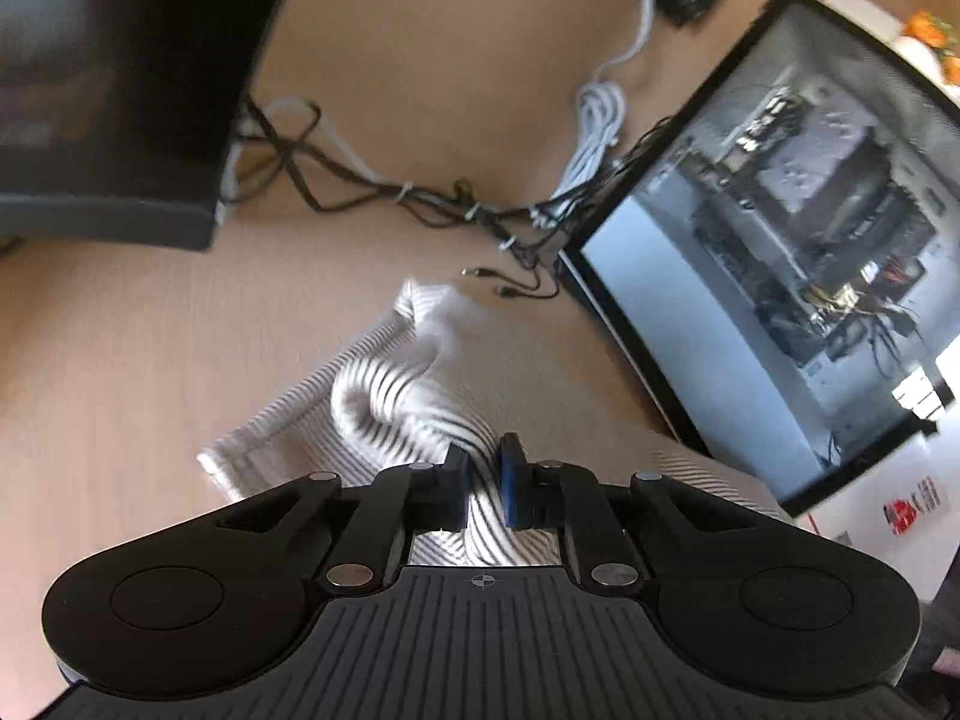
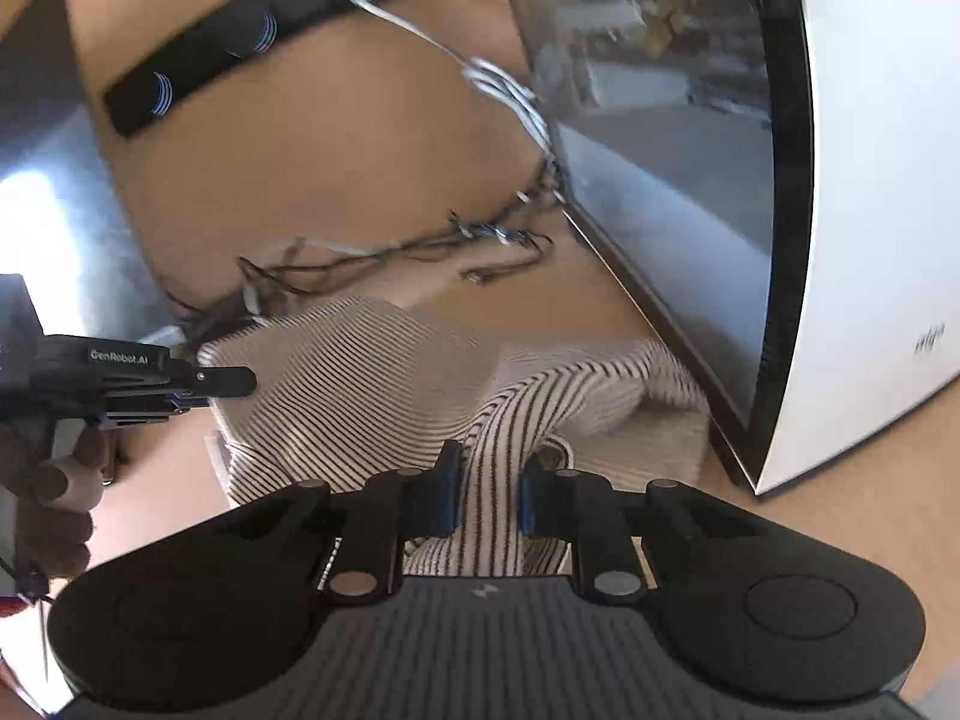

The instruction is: Fold clothes

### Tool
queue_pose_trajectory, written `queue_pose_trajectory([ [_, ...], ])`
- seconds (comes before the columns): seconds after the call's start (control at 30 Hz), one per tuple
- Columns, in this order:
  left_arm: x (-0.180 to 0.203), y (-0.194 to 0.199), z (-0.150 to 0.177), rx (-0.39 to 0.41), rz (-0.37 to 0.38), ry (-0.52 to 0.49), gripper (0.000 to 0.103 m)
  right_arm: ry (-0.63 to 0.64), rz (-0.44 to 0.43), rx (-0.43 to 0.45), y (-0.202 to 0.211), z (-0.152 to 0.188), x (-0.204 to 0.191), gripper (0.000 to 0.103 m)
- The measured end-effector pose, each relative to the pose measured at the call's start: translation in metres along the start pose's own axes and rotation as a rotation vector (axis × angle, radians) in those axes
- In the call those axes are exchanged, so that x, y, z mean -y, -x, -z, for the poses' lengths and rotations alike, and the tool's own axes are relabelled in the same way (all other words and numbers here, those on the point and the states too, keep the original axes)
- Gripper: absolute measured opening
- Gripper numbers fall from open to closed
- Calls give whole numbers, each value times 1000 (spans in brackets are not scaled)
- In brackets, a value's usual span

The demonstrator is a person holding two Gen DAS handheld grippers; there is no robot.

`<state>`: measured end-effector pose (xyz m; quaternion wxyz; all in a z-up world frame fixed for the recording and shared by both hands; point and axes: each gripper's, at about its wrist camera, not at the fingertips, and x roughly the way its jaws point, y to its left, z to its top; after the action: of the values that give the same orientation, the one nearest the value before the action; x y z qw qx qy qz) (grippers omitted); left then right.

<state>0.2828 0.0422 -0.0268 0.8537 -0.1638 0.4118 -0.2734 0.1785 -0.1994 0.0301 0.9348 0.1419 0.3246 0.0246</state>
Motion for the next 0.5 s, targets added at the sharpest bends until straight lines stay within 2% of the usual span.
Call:
queue_pose_trajectory([
  [0.17, -19, -17, 27, -83, -89, 34, 13, -11, 12, -110, -18, 30, 8, 18],
  [0.3, -21, -12, 33, -88, -113, 39, 20, -31, 32, -137, -19, 36, 13, 28],
  [0.4, -9, 11, 26, -39, -103, 6, 25, 32, 35, -124, -1, 31, 9, 39],
  [0.43, -5, 18, 23, -18, -93, -7, 35, 61, 35, -112, 7, 31, 8, 47],
  [0.5, 5, 26, 16, 13, -58, -26, 45, 106, 36, -79, 20, 28, 7, 59],
])
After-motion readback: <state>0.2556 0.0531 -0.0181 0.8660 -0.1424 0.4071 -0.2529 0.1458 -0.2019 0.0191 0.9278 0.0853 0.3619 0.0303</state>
